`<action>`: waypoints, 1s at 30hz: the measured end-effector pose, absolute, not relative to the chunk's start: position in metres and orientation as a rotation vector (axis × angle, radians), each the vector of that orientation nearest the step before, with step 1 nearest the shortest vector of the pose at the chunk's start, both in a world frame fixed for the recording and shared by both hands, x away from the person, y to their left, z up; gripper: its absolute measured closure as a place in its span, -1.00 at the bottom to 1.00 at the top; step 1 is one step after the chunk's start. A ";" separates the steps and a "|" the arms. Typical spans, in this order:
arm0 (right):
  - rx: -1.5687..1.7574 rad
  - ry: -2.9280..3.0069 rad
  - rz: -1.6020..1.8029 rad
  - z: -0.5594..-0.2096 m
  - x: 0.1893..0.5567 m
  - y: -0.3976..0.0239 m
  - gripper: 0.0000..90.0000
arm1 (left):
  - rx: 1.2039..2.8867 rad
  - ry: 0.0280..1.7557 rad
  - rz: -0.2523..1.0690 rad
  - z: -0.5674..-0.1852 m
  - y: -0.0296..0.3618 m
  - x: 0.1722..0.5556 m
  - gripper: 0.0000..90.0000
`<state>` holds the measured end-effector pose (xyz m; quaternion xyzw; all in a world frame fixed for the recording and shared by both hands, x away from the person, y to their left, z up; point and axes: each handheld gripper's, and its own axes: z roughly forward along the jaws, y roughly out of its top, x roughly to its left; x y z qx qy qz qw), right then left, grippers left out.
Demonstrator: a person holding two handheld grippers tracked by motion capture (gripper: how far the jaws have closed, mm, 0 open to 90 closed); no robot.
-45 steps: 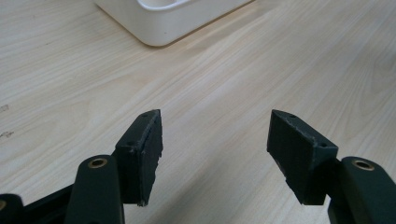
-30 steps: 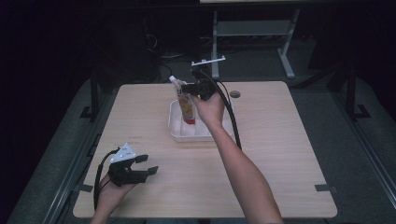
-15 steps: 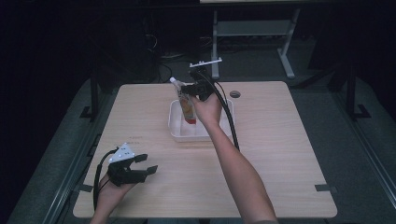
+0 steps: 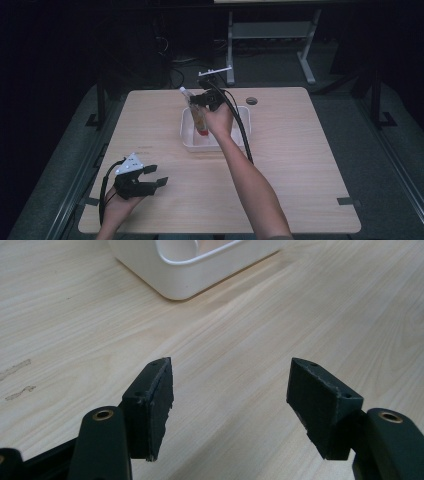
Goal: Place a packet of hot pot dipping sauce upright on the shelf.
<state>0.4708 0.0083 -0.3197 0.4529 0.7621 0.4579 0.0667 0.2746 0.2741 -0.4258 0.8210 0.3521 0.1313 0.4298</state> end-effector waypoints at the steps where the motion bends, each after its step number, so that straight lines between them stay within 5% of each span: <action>1: 1.361 2.300 1.376 -0.320 0.471 0.008 0.92 | 2.046 0.881 0.330 -0.426 0.274 0.274 -0.23; 30: 1.341 2.449 1.335 -0.346 0.460 -0.002 0.75 | 2.054 0.872 0.332 -0.427 0.272 0.275 -0.23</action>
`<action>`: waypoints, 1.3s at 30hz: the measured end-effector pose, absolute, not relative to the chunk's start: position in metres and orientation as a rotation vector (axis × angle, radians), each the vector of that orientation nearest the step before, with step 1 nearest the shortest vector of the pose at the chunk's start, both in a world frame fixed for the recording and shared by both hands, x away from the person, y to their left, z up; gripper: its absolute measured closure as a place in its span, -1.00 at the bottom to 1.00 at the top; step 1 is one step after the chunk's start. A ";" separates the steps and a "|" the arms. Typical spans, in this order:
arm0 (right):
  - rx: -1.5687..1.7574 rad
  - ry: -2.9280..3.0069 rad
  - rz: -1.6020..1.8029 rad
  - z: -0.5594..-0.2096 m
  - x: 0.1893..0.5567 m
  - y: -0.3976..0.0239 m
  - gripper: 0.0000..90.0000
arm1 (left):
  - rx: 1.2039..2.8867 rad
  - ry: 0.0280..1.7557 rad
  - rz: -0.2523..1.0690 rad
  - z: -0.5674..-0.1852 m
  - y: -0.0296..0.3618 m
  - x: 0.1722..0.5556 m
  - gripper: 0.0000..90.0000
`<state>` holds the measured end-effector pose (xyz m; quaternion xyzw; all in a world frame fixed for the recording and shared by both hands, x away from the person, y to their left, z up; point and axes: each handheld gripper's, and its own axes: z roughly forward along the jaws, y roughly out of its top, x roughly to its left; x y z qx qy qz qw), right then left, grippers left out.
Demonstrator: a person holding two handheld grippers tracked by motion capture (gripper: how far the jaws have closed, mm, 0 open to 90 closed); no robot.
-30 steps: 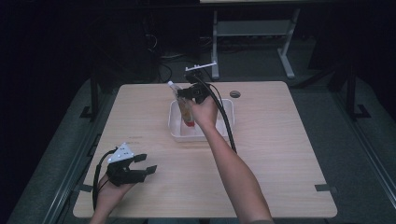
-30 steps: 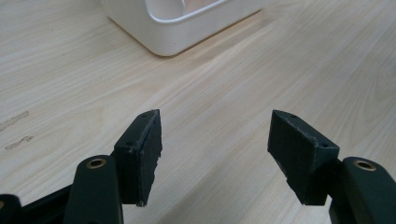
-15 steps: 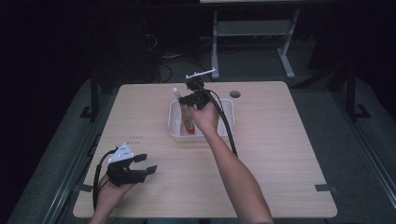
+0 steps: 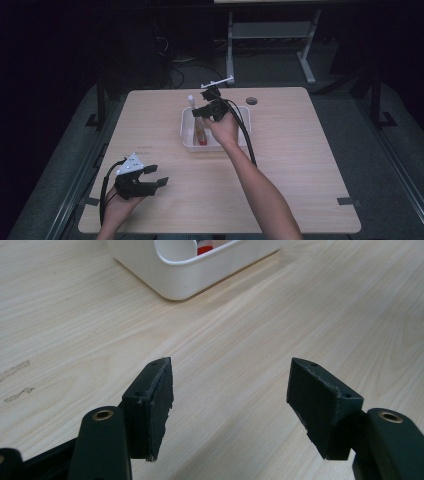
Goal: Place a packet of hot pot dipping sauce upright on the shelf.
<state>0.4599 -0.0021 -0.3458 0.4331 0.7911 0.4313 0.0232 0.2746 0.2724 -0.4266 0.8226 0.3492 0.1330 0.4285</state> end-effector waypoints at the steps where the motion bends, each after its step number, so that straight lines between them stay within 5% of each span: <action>1: 1.338 2.453 1.341 -0.346 0.459 -0.003 0.73 | 2.055 0.871 0.330 -0.427 0.272 0.275 -0.23; 39: 1.198 2.534 1.419 -0.334 0.426 -0.050 0.35 | 2.072 0.862 0.330 -0.428 0.270 0.275 -0.23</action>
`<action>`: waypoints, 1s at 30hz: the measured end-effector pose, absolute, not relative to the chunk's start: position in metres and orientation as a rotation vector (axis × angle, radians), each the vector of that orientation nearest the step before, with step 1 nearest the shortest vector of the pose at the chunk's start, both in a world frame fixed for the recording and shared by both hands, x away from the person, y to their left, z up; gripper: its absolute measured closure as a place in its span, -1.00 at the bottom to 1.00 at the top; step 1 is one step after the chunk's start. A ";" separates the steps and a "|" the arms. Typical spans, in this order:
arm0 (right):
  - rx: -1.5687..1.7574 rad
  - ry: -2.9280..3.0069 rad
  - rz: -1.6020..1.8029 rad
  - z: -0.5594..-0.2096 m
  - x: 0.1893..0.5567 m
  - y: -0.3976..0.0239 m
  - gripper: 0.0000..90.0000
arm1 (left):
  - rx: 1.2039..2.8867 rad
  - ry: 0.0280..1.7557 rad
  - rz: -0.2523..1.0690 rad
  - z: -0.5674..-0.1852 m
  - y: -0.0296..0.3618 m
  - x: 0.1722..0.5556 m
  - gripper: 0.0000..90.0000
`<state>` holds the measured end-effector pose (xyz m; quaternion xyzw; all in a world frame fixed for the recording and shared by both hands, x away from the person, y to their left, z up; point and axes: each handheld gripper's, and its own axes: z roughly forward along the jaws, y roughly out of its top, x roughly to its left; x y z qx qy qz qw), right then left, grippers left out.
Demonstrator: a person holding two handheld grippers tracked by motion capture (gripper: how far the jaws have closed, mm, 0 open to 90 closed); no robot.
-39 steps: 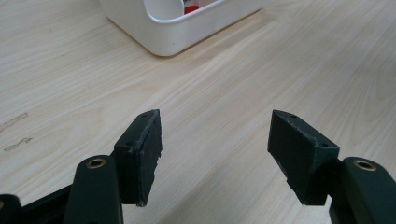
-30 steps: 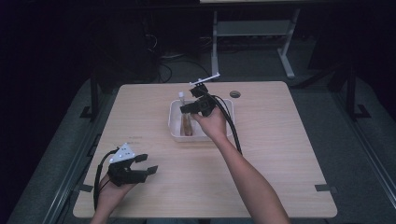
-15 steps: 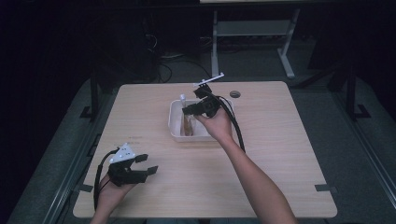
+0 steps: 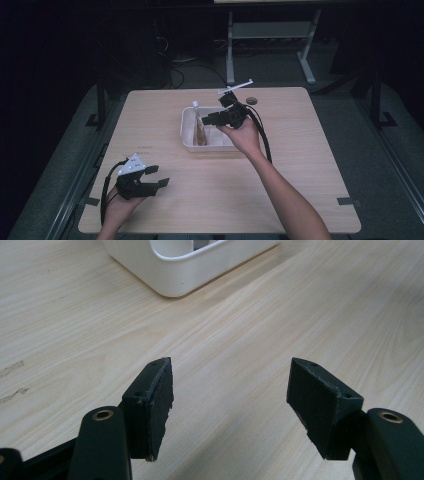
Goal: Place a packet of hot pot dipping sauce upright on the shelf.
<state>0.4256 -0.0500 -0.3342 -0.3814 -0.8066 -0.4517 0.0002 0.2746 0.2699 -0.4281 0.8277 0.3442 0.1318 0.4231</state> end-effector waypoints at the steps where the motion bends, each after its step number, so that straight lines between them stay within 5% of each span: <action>1: -1.191 -2.529 -1.424 -0.334 0.424 -0.053 0.32 | 2.072 0.862 0.330 -0.428 0.270 0.275 -0.23; 30: -1.141 -2.548 -1.404 -0.351 0.376 -0.113 0.13 | 2.077 0.864 0.334 -0.429 0.268 0.274 -0.23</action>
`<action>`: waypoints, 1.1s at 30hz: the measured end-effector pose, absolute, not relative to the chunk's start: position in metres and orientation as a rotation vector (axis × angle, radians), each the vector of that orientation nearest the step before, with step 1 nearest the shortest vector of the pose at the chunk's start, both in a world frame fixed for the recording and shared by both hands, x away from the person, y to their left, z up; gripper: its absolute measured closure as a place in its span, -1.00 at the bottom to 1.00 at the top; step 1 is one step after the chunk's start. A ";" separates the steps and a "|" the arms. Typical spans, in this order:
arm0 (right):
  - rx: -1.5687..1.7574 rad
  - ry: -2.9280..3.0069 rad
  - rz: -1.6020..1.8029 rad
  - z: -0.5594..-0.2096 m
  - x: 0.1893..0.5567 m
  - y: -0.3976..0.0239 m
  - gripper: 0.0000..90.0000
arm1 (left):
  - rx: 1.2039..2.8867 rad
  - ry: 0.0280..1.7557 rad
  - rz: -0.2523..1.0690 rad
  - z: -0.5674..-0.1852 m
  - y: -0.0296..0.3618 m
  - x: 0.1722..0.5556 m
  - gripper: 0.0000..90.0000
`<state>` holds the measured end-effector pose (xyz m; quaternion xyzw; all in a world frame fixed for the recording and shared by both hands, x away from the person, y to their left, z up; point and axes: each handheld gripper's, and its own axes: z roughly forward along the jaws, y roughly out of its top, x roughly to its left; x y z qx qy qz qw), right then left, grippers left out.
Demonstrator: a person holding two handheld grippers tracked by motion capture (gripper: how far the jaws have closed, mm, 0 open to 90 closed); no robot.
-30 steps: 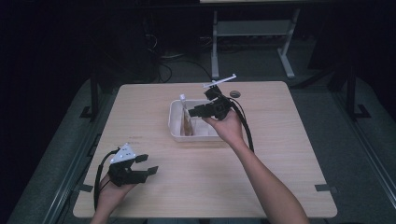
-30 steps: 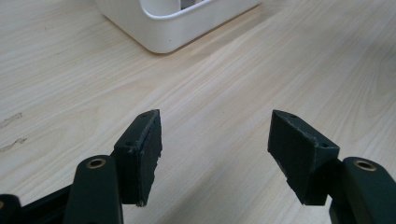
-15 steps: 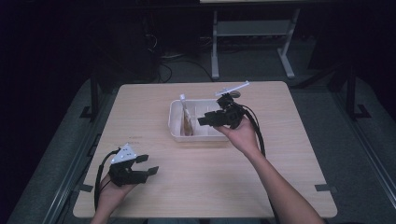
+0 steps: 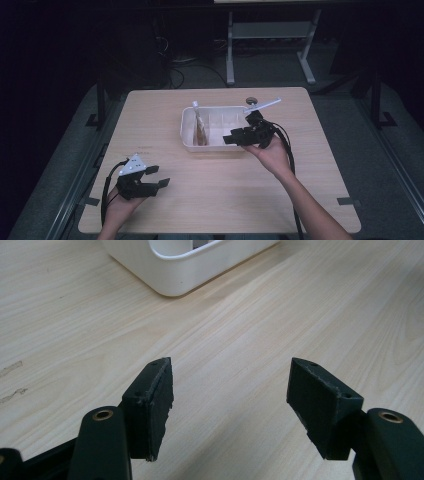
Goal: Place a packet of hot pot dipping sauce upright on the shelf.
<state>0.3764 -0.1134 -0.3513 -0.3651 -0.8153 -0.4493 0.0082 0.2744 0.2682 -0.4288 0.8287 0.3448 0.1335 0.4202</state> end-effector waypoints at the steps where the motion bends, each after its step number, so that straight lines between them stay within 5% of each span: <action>1: -1.143 -2.548 -1.396 -0.352 0.375 -0.115 0.13 | 2.078 0.862 0.335 -0.429 0.268 0.274 -0.23; 33: -1.213 -2.533 -1.324 -0.387 0.350 -0.154 0.06 | 2.077 0.866 0.336 -0.429 0.267 0.274 -0.23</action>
